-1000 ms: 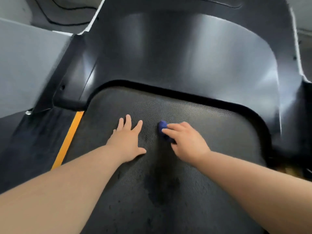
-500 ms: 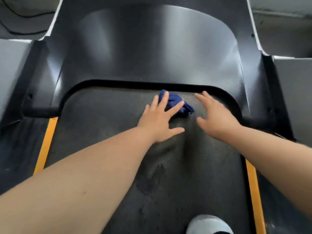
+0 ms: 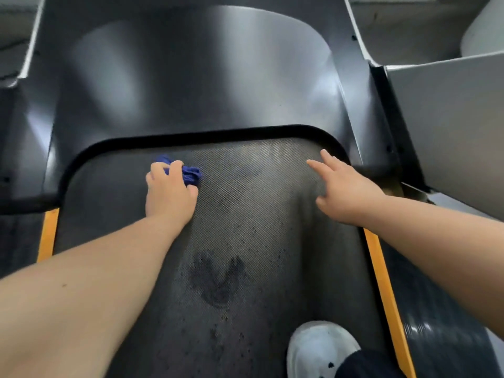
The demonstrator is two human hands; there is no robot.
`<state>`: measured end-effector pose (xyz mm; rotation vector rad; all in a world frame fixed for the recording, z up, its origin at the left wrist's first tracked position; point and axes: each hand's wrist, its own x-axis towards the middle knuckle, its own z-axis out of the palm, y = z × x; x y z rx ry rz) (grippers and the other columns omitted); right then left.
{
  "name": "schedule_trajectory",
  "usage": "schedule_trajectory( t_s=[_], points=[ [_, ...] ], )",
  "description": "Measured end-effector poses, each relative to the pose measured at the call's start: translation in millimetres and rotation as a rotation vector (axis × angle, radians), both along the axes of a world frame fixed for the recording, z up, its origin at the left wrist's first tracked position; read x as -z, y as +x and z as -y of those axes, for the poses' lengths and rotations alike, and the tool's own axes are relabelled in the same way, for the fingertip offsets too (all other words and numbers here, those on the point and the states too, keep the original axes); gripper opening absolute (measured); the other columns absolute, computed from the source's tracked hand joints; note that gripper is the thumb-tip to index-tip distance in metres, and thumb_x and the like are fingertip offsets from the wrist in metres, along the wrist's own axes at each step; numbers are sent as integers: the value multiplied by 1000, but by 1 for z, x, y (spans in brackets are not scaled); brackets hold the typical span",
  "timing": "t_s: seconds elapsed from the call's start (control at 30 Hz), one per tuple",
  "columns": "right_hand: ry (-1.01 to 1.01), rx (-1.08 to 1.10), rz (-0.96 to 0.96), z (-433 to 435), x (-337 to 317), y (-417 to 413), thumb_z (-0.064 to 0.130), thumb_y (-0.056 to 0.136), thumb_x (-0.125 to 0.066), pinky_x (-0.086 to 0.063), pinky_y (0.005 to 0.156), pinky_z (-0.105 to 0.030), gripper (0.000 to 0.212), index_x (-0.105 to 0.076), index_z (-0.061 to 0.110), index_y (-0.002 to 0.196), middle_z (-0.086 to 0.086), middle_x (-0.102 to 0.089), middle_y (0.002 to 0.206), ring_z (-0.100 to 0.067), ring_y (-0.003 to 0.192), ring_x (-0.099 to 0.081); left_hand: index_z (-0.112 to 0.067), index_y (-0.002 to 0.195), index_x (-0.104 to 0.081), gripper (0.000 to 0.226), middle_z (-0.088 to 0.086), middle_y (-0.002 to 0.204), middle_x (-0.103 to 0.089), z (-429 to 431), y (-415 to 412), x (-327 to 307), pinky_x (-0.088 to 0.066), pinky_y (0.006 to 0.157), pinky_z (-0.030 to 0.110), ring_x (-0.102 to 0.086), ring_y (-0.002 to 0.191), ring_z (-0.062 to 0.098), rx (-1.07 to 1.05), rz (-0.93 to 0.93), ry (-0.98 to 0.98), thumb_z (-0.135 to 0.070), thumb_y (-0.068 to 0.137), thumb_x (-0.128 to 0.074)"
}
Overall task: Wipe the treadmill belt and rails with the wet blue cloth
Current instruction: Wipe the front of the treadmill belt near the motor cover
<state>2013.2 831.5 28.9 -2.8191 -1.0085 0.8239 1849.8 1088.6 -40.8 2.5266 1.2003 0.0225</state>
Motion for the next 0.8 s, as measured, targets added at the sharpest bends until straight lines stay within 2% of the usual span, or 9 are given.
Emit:
schedule_trajectory(
  t_s=[0.1, 0.23, 0.3, 0.37, 0.47, 0.53, 0.6, 0.7, 0.8],
  points=[
    [-20, 16, -6, 11, 0, -1, 22, 89, -54, -25, 113, -39, 76, -12, 32, 151, 3, 3, 160, -19, 146, -6, -10, 118, -59, 37, 16, 132, -43, 57, 25, 8, -31, 102, 42, -37, 118, 39, 52, 111, -32, -20, 83, -56],
    [-98, -15, 35, 26, -1, 4, 21, 89, -52, -23, 113, -39, 74, -12, 29, 151, 1, 2, 160, -19, 147, -4, -13, 97, -70, 37, 11, 109, -64, 126, 21, 22, -29, 99, 33, -56, 104, 35, 851, 198, 27, -34, 79, -45],
    [-138, -52, 54, 30, -2, 8, 20, 89, -50, -19, 115, -40, 74, -11, 27, 152, 0, 2, 160, -20, 147, -3, -13, 98, -70, 36, 10, 108, -67, 111, 11, 27, -30, 101, 33, -58, 107, 31, 1043, 198, 60, -29, 77, -45],
    [-180, -89, 45, 32, 1, 7, 19, 89, -49, -17, 116, -41, 74, -10, 26, 152, 0, 2, 160, -20, 147, -1, -11, 103, -68, 31, 12, 114, -65, 71, 2, 33, -31, 103, 36, -57, 111, 33, 945, 240, 107, -22, 79, -51],
    [-252, -164, -66, 36, 12, -10, 17, 90, -46, -15, 116, -40, 75, -7, 25, 152, 0, 6, 160, -20, 147, -1, -6, 114, -62, 30, 21, 134, -50, 16, -15, 29, -29, 108, 43, -45, 123, 41, 418, 149, 91, -8, 83, -62],
    [-298, -204, -168, 44, 20, -27, 19, 91, -45, -13, 118, -38, 75, -3, 25, 153, 0, 11, 160, -20, 147, 2, -8, 116, -60, 29, 23, 145, -35, 20, -7, 21, -29, 110, 45, -35, 130, 41, 49, 88, 10, -17, 88, -57],
    [-310, -219, -200, 51, 24, -37, 20, 93, -44, -11, 117, -36, 75, 1, 27, 152, 1, 17, 158, -18, 147, 6, -8, 104, -62, 28, 21, 135, -43, 47, 13, 14, -30, 108, 45, -38, 125, 39, 27, 72, 15, -29, 87, -57],
    [-329, -229, -200, 52, 23, -33, 21, 94, -44, -12, 117, -37, 74, 2, 32, 152, 5, 18, 158, -15, 146, 8, -10, 87, -64, 19, 11, 106, -57, 103, 34, 13, -37, 96, 39, -51, 106, 31, 581, 209, -3, -26, 79, -65],
    [-367, -243, -199, 49, 23, -26, 22, 94, -45, -14, 118, -40, 75, 2, 34, 151, 6, 18, 158, -15, 146, 7, -8, 97, -70, 29, 10, 107, -67, 121, 32, 18, -41, 99, 36, -62, 106, 28, 1217, 251, 43, -24, 79, -55]
  ],
)
